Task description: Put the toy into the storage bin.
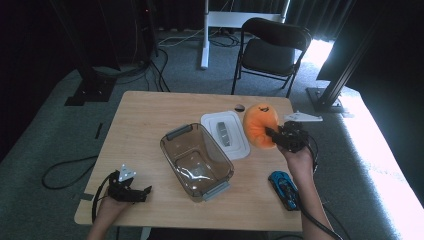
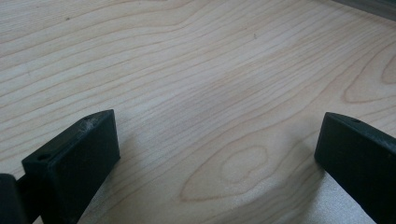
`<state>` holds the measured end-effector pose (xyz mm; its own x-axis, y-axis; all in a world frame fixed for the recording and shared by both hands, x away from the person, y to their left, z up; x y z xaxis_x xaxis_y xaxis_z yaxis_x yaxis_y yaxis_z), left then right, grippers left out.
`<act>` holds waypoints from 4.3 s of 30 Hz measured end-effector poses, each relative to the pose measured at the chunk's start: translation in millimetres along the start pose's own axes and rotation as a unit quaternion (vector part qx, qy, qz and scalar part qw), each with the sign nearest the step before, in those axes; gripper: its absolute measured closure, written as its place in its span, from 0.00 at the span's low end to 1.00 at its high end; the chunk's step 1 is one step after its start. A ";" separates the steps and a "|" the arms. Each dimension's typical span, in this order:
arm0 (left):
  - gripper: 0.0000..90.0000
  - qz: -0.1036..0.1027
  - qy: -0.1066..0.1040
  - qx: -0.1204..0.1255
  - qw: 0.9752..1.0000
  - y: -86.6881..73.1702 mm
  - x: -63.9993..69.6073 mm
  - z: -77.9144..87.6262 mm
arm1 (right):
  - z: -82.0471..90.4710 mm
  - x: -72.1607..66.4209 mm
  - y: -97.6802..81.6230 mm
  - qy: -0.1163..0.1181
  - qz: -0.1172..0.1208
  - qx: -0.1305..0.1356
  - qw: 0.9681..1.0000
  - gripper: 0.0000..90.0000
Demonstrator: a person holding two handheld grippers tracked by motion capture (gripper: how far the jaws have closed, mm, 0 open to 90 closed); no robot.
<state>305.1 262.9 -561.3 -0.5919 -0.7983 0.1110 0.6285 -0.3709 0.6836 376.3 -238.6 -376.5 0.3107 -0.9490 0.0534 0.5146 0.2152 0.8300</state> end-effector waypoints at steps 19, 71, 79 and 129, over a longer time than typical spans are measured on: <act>0.00 0.000 0.000 0.000 1.000 0.0 0.0 0.1 | 24.8 -63.0 14.3 0.107 0.066 0.033 0.992 0.76; 0.00 0.000 0.000 -0.001 1.000 0.0 0.0 0.1 | -13.8 -164.1 -14.5 0.221 0.197 -0.040 0.954 0.75; 0.00 0.001 -0.001 0.000 1.000 0.0 0.1 0.1 | -19.1 -167.1 -20.3 0.220 0.203 -0.051 0.953 0.75; 0.00 0.000 0.000 0.000 1.000 0.0 0.0 0.0 | -64.8 -189.5 -33.4 0.211 0.248 -0.180 0.928 0.72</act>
<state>305.1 263.0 -561.3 -0.5917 -0.7984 0.1117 0.6289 -0.3705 0.6836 352.0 -51.0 -450.3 0.8269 -0.5542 0.0949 0.4342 0.7366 0.5185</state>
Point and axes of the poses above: each handheld gripper's, and its own axes: z roughly backward along the jaws, y roughly out of its top, x roughly to its right, the point moved 2 cm from there along -z, roughly forward along the jaws, and after that the axes turned 10 degrees about -y, right-handed, at the moved point
